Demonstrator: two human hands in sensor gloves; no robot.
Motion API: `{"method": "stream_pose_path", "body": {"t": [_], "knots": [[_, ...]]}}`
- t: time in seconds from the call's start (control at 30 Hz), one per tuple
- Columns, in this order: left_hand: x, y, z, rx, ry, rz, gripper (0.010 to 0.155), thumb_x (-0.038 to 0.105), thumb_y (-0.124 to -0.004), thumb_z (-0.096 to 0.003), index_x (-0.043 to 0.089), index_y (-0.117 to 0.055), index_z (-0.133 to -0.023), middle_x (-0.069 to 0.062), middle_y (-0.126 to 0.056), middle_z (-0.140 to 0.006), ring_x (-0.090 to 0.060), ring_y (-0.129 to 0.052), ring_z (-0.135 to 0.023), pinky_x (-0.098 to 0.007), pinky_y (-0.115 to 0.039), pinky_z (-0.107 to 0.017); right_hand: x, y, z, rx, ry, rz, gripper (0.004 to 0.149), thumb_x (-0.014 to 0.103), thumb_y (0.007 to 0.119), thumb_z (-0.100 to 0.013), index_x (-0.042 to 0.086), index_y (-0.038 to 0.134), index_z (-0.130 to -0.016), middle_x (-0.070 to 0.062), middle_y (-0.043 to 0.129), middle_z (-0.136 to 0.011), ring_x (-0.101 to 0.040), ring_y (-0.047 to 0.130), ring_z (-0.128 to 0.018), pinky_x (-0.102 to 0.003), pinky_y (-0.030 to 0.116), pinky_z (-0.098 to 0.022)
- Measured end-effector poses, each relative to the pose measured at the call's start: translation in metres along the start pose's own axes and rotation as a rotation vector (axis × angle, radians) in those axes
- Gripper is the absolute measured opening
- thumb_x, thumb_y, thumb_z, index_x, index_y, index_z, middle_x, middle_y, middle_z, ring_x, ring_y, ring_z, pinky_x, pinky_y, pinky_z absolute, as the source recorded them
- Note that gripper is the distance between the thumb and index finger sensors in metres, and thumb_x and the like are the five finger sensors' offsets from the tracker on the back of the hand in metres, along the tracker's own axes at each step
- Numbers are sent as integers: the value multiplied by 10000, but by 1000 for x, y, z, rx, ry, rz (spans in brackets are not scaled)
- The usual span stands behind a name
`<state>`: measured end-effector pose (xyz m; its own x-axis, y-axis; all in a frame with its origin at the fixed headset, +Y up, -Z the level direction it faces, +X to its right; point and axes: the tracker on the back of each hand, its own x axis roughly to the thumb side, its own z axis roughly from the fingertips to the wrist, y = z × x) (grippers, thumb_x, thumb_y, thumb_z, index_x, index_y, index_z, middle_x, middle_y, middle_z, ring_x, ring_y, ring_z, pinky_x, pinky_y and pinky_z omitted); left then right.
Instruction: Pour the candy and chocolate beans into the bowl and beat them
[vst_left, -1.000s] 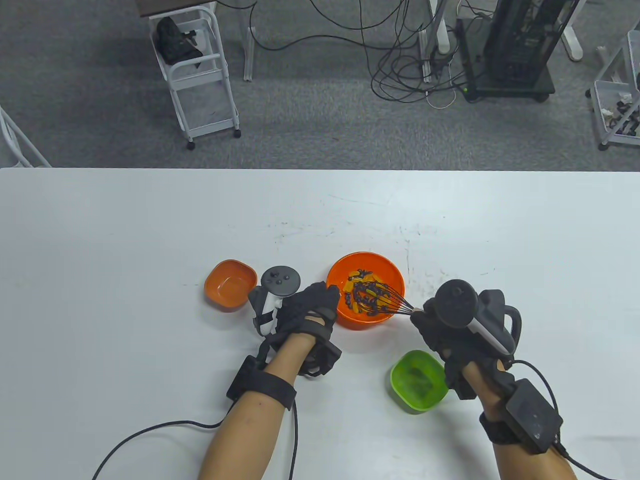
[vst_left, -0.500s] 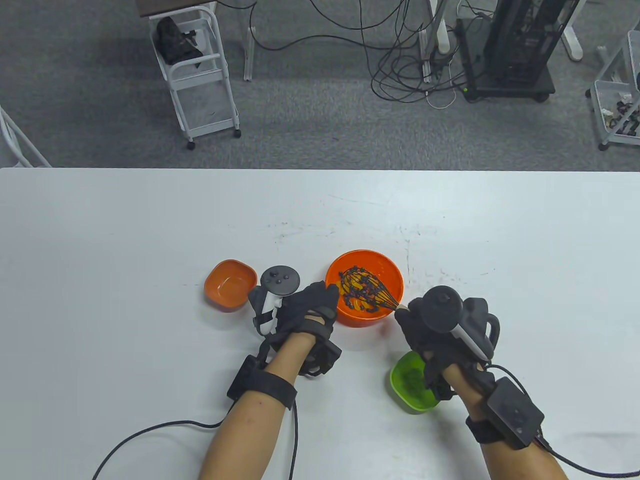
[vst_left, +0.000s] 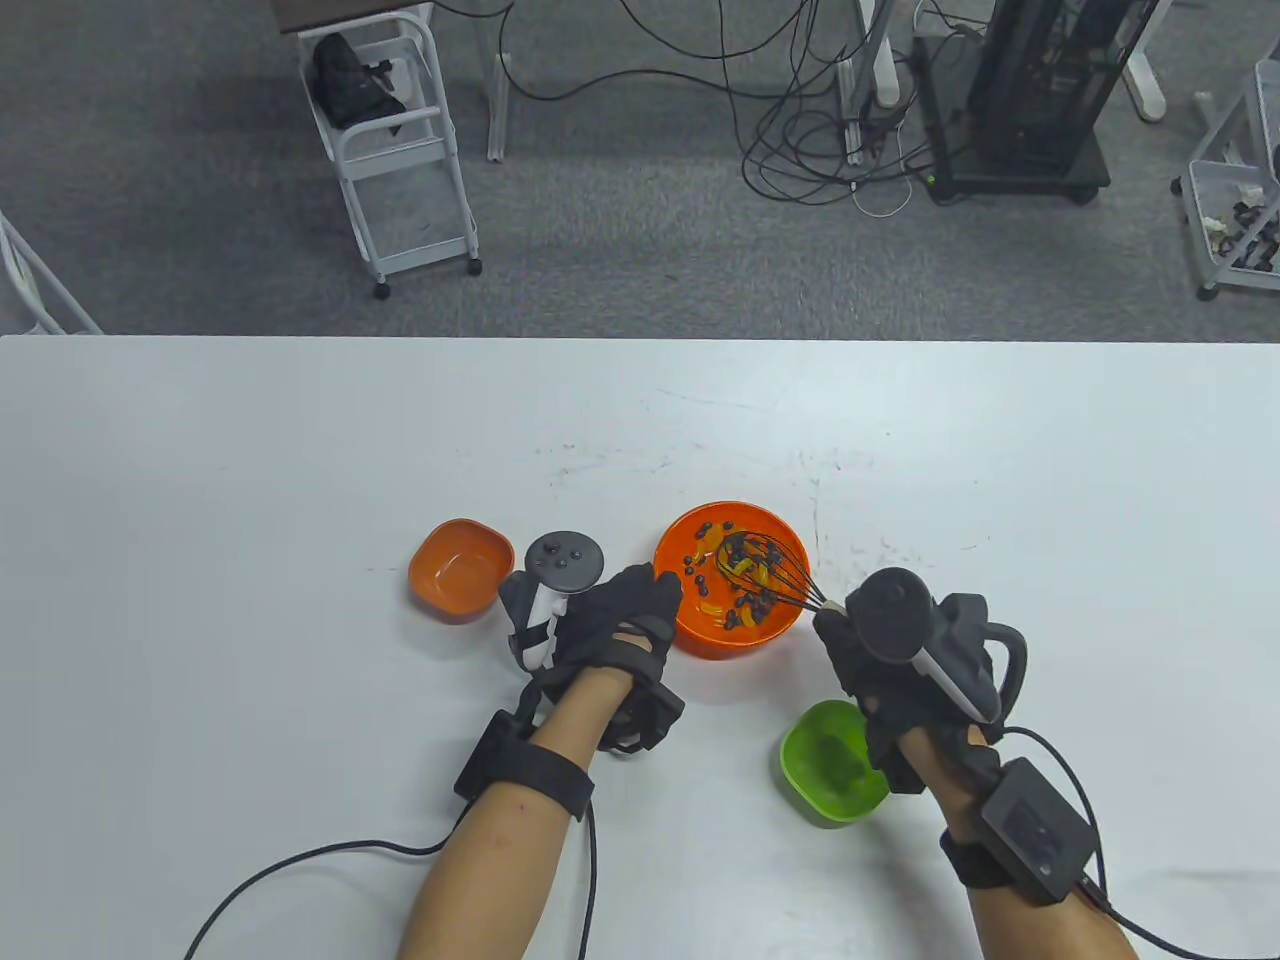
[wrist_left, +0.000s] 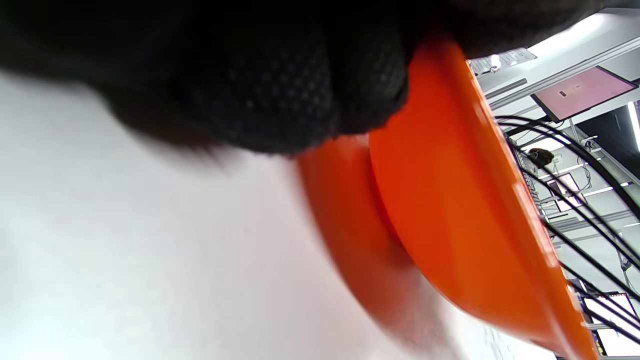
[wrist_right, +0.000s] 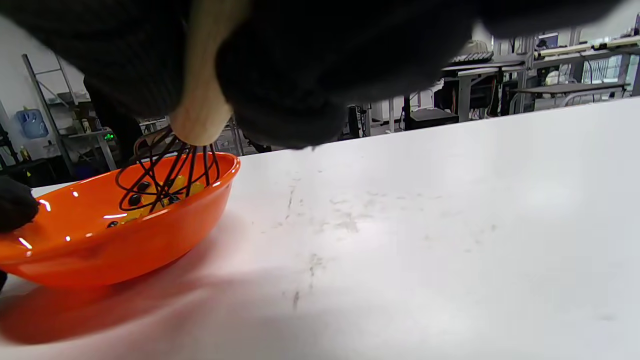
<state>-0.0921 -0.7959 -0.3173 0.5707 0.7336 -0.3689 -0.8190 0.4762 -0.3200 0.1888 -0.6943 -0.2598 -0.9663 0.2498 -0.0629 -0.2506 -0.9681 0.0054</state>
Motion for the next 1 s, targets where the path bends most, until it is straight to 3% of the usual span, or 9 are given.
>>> {"method": "stream_pose_path", "body": {"t": [0.13,0.33,0.47,0.67,0.87,1.0], "knots": [[-1,1,-1,-13,4,18,489,628,-689,-513,209,-811,-733,59,-1011,-502,-193,-1015,-265,-344,-897,-180,5,11,0,19,-27,-62,581,560,810,-458,109,898,-813,-15,1020,-411,-188,940,-44,-333,866,18],[-1,1,-1,-16,8,26,488,630,-679,-514,216,-805,-739,69,-1009,-506,-184,-1018,-268,-341,-899,-183,11,7,6,49,-73,-59,580,560,817,-456,110,898,-814,-17,1020,-408,-191,939,-42,-336,864,19],[-2,1,-1,-19,12,34,489,628,-677,-516,213,-805,-740,73,-1008,-506,-181,-1019,-268,-339,-901,-184,11,-8,9,110,-100,-16,573,567,848,-453,122,917,-807,-21,1027,-404,-202,939,-44,-346,861,13],[-1,1,0,-14,4,22,490,629,-685,-512,211,-808,-737,63,-1009,-505,-188,-1015,-269,-342,-898,-185,-1,-24,7,87,-38,22,566,554,878,-442,124,931,-805,-30,1034,-410,-212,941,-53,-350,864,2],[0,0,0,-14,2,12,489,630,-691,-509,214,-810,-735,64,-1010,-502,-190,-1012,-269,-343,-893,-183,-4,-9,0,17,14,5,581,550,833,-451,103,900,-817,-20,1022,-414,-191,940,-47,-335,867,13],[-2,2,-1,-29,2,37,492,626,-685,-512,207,-808,-739,58,-1010,-507,-193,-1015,-272,-348,-896,-187,-3,6,-2,26,-20,-102,585,549,819,-452,100,894,-819,-21,1020,-414,-190,941,-45,-335,869,19]]}}
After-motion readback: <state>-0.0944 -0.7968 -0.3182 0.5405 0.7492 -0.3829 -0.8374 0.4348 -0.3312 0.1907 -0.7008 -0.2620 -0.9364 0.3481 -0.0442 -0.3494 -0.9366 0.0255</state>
